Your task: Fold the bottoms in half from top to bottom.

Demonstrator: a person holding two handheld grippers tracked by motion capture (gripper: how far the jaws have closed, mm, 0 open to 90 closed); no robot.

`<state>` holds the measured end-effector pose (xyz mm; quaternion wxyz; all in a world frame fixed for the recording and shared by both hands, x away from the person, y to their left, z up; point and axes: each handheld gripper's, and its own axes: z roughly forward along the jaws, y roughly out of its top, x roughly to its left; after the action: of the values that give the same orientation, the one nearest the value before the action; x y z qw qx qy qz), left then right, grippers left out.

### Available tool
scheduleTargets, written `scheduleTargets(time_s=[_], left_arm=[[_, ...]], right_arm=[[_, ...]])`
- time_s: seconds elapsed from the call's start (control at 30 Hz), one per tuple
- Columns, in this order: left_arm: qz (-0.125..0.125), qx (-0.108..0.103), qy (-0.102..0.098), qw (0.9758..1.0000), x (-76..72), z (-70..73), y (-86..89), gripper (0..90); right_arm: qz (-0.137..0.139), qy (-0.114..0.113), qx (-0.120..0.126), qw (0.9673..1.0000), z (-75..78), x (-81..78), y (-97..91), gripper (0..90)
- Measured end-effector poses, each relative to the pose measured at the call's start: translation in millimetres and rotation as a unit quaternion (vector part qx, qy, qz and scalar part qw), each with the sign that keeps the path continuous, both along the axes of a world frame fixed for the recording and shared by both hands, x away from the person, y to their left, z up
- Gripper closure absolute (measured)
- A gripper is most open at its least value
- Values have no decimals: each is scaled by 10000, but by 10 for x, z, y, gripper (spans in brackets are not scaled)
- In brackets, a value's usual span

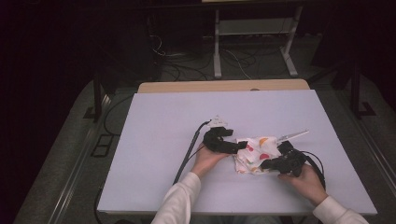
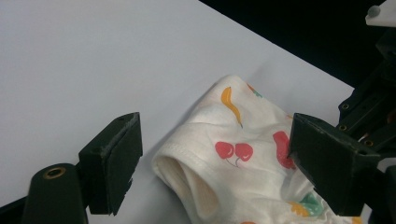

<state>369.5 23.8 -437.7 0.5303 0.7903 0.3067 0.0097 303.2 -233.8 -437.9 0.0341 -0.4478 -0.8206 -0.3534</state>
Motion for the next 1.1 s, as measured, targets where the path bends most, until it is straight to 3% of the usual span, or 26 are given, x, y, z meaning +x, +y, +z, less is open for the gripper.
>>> scheduleTargets(time_s=[0.3, 0.57, 0.77, 0.9, 1.1], left_arm=[[-3, 44, 70, 10000, 22, 3, -3, 144], [58, 76, 158, 9998, 50, 18, -29, 63], [40, 186, 175, 9997, 60, 36, -75, 0], [50, 124, 144, 9998, 64, 55, -75, 0], [33, 74, 86, 9999, 77, 87, -46, 0]], right_arm=[[52, -41, -19, 10000, 77, -126, -15, 754], [270, -170, 207, 9993, 270, -255, -115, 468], [250, -372, 320, 9985, 387, -192, -184, 279], [185, -511, 385, 9978, 429, -112, -219, 177], [232, -767, 458, 9957, 440, 20, -285, 78]])
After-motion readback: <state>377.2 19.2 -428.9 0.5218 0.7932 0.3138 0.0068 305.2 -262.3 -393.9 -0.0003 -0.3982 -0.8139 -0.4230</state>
